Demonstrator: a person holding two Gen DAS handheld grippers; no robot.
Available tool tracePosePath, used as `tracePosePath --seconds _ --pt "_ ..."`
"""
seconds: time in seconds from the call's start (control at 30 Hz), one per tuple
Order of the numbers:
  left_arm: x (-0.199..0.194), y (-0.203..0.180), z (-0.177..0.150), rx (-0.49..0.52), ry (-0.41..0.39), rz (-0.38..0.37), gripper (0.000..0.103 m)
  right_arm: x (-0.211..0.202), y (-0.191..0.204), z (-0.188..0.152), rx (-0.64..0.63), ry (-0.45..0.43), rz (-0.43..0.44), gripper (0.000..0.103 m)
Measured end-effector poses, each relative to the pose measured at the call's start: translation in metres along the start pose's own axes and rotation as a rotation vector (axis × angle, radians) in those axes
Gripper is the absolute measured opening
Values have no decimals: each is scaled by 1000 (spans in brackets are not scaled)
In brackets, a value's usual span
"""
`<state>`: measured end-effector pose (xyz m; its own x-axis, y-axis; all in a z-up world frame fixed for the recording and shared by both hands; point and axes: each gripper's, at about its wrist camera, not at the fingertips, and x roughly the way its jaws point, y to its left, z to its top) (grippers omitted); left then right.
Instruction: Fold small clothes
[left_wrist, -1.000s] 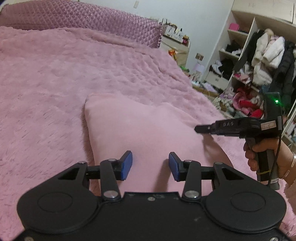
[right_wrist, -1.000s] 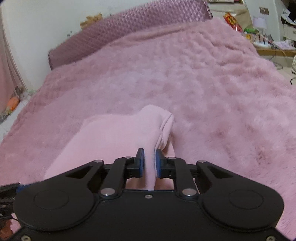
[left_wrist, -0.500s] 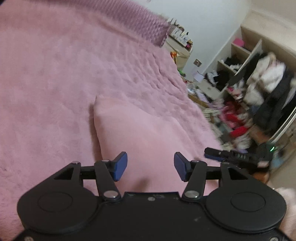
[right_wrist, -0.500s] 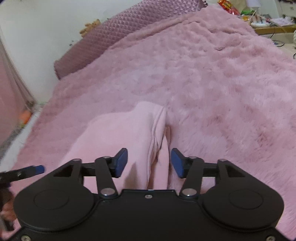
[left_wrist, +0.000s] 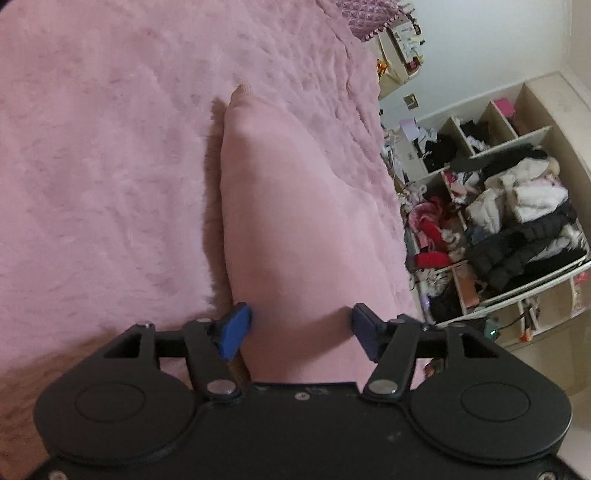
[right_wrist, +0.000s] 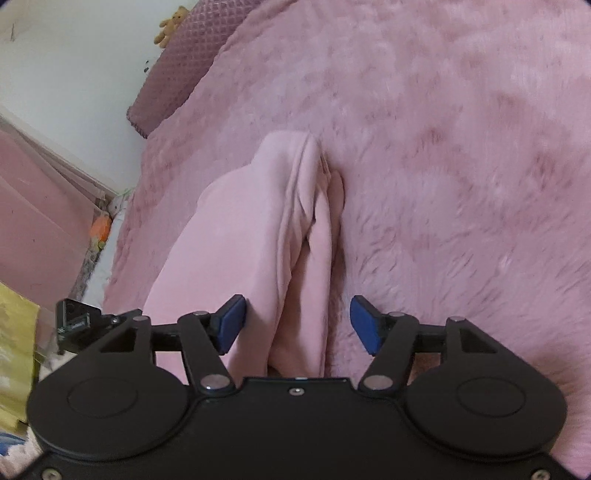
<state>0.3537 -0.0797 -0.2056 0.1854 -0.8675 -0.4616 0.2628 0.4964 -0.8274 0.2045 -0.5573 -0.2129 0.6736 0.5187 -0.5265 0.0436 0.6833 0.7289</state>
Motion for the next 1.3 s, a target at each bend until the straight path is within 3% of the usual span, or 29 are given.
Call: tracePosePath --seconds 0.13,0.3,0.5,0.63,0.97,1.23,1.3 --pt "3 9 5 -31 5 -11 75 19 -15 0 114 21 120 68" --pt "8 14 11 -39 26 -17 78 41 -12 1 128 27 136 72" --pt "18 32 7 -153 33 -85 86 53 2 6 82 56 124 77" --pt "31 26 11 -151 39 -80 90 60 11 10 73 57 113 78" --pt "20 3 11 -86 29 -83 79 51 34 13 16 43 66 50" --pt "-13 -36 11 -29 -17 -97 78 31 71 19 -36 20 56 48" --pt "-27 -47 9 -9 -27 -98 78 24 82 18 -42 3 89 46"
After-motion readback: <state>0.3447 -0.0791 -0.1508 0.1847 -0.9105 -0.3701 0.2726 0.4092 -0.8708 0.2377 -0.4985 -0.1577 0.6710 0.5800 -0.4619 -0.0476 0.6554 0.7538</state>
